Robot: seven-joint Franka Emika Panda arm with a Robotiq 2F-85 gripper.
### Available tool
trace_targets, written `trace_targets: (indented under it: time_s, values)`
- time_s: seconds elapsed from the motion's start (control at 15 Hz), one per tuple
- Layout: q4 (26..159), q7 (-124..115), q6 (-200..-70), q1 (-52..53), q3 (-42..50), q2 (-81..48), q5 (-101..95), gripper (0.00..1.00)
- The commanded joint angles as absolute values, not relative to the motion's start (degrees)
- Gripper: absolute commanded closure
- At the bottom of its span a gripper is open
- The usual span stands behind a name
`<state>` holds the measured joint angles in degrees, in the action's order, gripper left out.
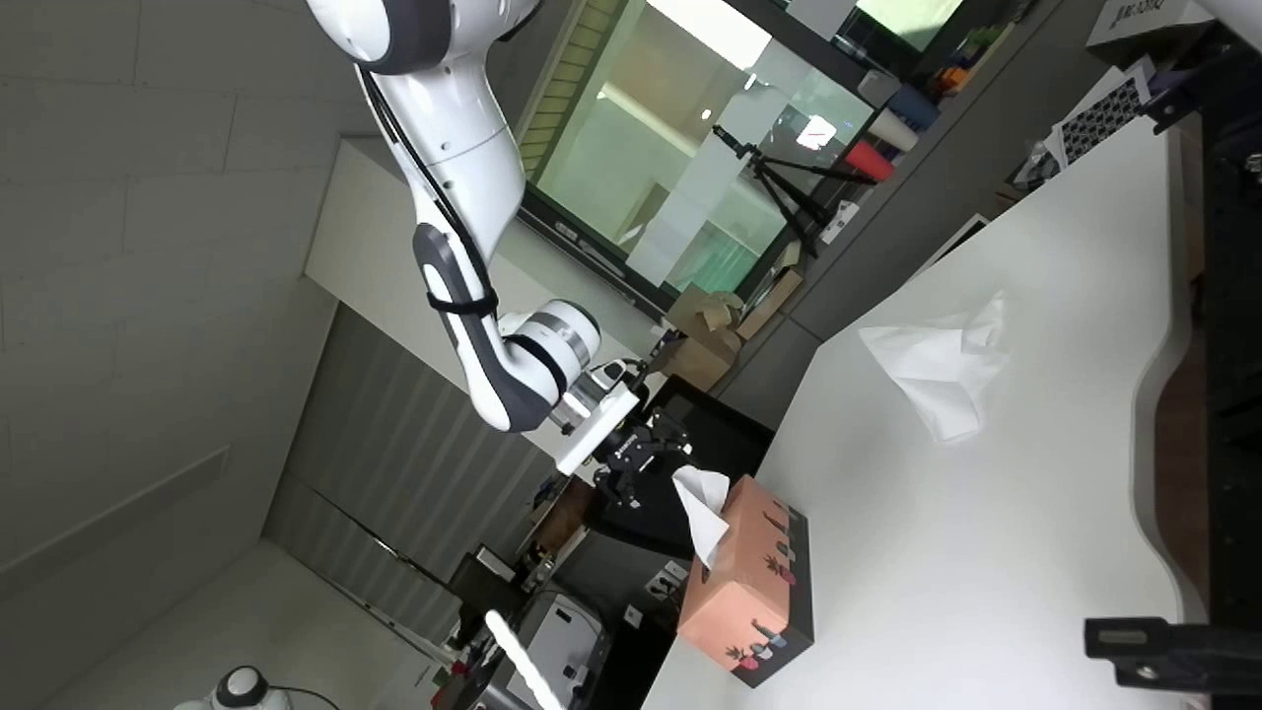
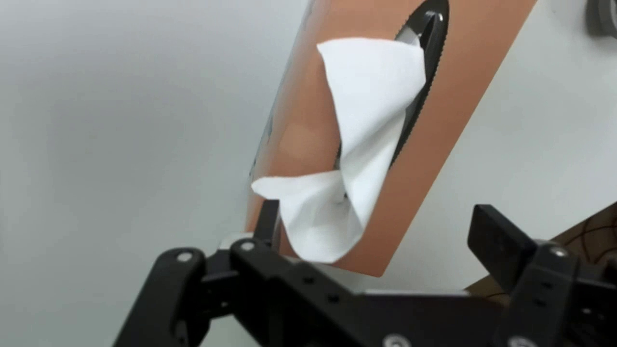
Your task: Remove a tissue from the box and put it on the table
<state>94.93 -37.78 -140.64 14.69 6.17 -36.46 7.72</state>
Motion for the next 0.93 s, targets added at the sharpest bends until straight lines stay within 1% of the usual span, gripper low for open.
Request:
trace_targets:
  time_s: [0.0,0.2,0.27,0.33,0.47,0.53,0.6,0.87]
  values:
    - [91.87,-49.81,-133.02,16.56,7.71,-37.10,5.56,0.00]
    - [91.26,-53.58,-132.22,15.71,6.28,-37.25,5.29,0.00]
    - [91.50,-54.38,-134.82,15.92,6.48,-37.47,4.52,0.03]
    - [91.34,-55.08,-136.42,16.24,6.85,-37.96,3.41,0.26]
    - [90.86,-56.62,-138.05,16.35,7.04,-38.90,2.05,0.31]
    - [90.75,-57.21,-138.80,16.44,7.21,-39.35,1.36,0.37]
    - [90.57,-57.35,-139.12,16.25,7.03,-39.82,1.07,0.47]
    - [90.28,-57.74,-140.40,16.31,7.08,-40.95,0.53,0.73]
